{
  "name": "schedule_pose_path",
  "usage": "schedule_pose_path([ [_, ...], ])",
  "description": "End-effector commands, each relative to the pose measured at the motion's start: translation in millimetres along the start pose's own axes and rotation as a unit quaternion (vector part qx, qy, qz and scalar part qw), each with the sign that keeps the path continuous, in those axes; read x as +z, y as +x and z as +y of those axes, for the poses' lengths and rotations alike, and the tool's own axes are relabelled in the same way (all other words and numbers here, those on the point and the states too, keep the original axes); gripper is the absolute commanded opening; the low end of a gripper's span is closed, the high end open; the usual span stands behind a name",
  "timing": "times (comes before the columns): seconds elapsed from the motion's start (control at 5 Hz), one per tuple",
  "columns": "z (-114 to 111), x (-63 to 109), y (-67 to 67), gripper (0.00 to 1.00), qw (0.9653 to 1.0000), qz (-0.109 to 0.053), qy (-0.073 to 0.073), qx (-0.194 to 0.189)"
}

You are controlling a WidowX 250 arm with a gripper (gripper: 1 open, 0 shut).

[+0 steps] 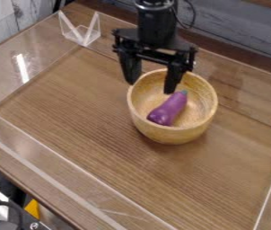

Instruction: Put the purple eggplant in the brown bowl

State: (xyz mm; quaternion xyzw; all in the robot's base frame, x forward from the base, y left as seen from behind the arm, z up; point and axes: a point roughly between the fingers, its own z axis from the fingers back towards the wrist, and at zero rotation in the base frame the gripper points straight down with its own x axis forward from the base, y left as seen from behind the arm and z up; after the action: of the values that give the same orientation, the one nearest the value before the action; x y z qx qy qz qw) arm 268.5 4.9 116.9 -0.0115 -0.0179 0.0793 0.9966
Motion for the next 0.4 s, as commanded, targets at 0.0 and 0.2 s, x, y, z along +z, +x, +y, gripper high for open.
schedule_pose_path([
  [0.0,9.0,25.2,4.0,1.00,0.9994,-0.033,0.005,0.008],
  [0.2,18.5,32.7,2.6,1.00,0.9991,-0.037,0.010,0.020],
])
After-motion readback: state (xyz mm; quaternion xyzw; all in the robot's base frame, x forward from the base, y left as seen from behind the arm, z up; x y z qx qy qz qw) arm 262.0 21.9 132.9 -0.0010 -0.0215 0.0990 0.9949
